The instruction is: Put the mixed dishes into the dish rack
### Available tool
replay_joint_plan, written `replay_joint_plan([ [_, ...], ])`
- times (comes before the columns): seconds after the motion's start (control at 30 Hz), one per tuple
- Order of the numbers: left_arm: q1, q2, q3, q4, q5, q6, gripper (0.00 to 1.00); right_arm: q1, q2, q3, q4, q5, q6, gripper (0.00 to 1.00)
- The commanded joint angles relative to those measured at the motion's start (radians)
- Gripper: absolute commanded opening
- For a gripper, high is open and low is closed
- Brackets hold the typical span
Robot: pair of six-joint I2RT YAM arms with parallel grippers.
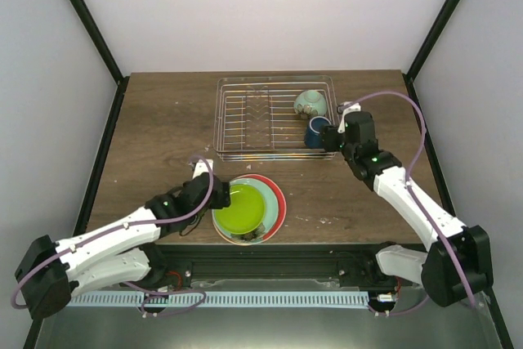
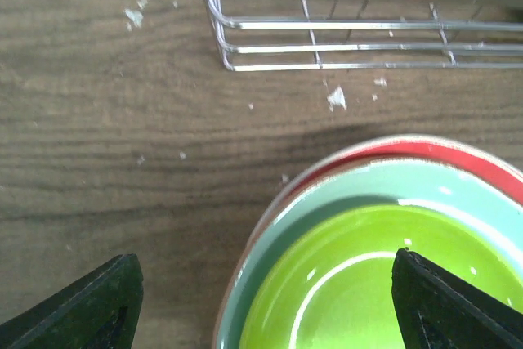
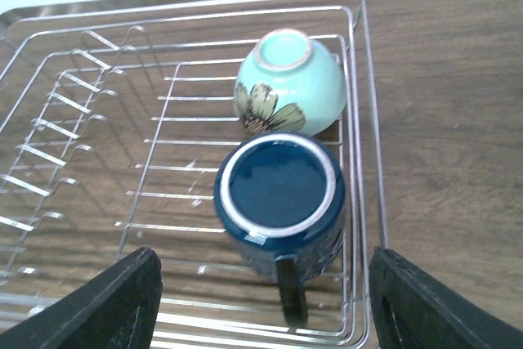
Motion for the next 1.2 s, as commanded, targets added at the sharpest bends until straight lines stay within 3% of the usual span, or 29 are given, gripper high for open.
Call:
replay_joint_plan([
  [0.0,0.005,-0.041,-0.035,-0.006,0.125,-0.039,0.85,0.025,-0.04,0.004,-0.116,-0.069,0.048,0.7],
  [0.23,0.007,-0.035,-0.078,0.064,0.305,-0.04,0.85,0.039,-0.03,0.021,-0.19,-0.073,0.066,0.71],
  [0.47,0.007,0.005,-0.109,0.107,0.376,-0.04,0.85,0.042,-0.032,0.023,-0.215,-0.085,0.077,0.71],
  [0.83,0.006,-0.005,-0.138,0.085,0.336,-0.053,0.84,0.041,-0.032,0.017,-0.216,-0.083,0.08,0.72],
  [1.17,0.007,-0.104,-0.068,-0.014,0.273,-0.025,0.84,0.043,-0.016,0.015,-0.216,-0.082,0.084,0.72],
])
